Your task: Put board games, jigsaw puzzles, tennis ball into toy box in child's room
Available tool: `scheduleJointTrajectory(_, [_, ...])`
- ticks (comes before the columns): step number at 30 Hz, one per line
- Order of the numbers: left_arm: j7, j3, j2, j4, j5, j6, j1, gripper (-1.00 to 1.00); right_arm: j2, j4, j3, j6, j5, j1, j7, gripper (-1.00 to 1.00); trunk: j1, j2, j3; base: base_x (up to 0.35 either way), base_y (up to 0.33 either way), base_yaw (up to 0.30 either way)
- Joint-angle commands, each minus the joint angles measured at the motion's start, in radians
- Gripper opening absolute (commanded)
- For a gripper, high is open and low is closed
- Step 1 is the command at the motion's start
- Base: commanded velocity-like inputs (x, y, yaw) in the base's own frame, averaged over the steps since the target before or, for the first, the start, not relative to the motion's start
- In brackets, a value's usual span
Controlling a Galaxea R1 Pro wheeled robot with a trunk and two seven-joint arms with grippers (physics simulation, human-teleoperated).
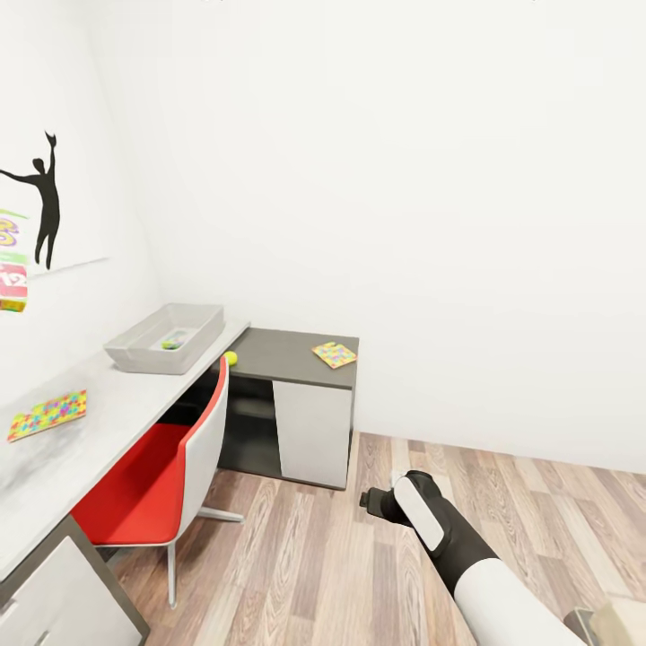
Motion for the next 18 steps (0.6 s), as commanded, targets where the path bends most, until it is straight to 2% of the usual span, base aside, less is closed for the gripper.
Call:
scheduleJointTrajectory(1, [0.009, -0.003, 0.006, -0.001, 0.021, 0.006, -0.001, -1.00, 0.000, -0.001, 0.003, 0.001, -0.010, -0.001, -0.010, 1.00, -0.004, 0.006, 0.002, 0.000, 0.000, 0.000])
scheduleJointTrajectory(5, [0.002, -0.010, 0.011, -0.008, 0.039, 0.039, -0.001, -1.00, 0.000, -0.001, 0.003, -0.008, -0.010, -0.001, -0.010, 1.00, -0.019, 0.034, 0.014, 0.000, 0.000, 0.000])
scheduleJointTrajectory(10, [-0.005, -0.027, -0.005, -0.017, 0.043, 0.129, -0.001, -1.00, -0.004, -0.001, 0.003, -0.016, -0.011, -0.001, -0.009, 1.00, -0.038, 0.069, 0.030, 0.000, 0.000, 0.000])
scheduleJointTrajectory(13, [-0.048, -0.059, -0.058, -0.020, 0.043, 0.226, -0.001, -1.00, -0.004, -0.001, 0.003, -0.017, -0.011, -0.001, -0.009, 1.00, -0.050, 0.090, 0.040, 0.000, 0.000, 0.000])
scheduleJointTrajectory(16, [-0.106, -0.078, -0.151, -0.022, 0.039, 0.345, -0.001, -1.00, -0.001, -0.001, 0.003, -0.018, -0.010, -0.001, -0.009, 1.00, -0.061, 0.111, 0.049, 0.000, 0.000, 0.000])
scheduleJointTrajectory(18, [-0.126, -0.082, -0.198, -0.024, 0.039, 0.420, -0.001, -1.00, 0.000, -0.001, 0.003, -0.019, -0.011, -0.001, -0.009, 1.00, -0.069, 0.125, 0.055, 0.000, 0.000, 0.000])
